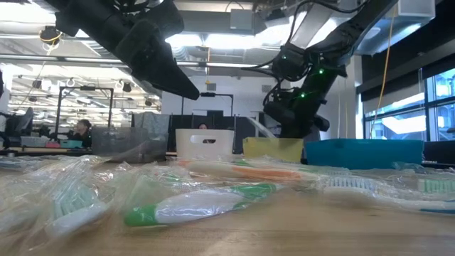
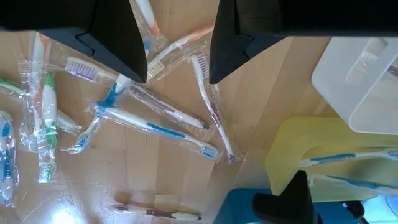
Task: Pick & Place Toothbrushes
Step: Put the blue toothbrush into the yellow bin
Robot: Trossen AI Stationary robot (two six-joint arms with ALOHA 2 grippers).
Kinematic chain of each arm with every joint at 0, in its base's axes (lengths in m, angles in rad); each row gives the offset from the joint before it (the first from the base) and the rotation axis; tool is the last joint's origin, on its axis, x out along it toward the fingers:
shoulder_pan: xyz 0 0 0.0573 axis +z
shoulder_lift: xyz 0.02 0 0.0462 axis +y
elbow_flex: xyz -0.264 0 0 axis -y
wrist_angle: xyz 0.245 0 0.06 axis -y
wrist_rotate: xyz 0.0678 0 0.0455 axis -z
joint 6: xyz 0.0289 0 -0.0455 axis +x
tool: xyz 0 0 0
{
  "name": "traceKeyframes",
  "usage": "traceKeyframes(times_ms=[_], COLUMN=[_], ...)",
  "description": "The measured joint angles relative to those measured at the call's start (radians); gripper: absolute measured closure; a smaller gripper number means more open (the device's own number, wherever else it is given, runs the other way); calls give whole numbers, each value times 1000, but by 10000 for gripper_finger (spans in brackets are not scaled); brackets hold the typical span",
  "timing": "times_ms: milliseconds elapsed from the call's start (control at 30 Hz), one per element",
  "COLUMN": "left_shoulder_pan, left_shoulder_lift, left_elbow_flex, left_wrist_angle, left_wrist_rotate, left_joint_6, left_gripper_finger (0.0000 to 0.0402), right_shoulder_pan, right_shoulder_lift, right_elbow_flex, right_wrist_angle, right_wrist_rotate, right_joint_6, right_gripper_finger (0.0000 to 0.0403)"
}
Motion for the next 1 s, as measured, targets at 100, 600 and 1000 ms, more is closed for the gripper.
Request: traceKeyframes(times_ms=[100, 600, 1000], left_shoulder_pan=[0, 0, 0], left_shoulder_lift=[0, 0, 0], left_elbow_flex=[0, 0, 0], left_wrist_angle=[0, 0, 0], left_wrist_rotate=[0, 0, 12], left_joint_6=[0, 0, -2], left_gripper_finger=[233, 233, 233], right_shoulder_pan=[0, -28, -30], right_shoulder_lift=[0, 4, 72], right_elbow_flex=[0, 0, 1], right_wrist_angle=[-6, 22, 75], right_wrist_rotate=[-24, -42, -71], right_joint_6=[-1, -4, -3], right_gripper_finger=[369, 369, 369])
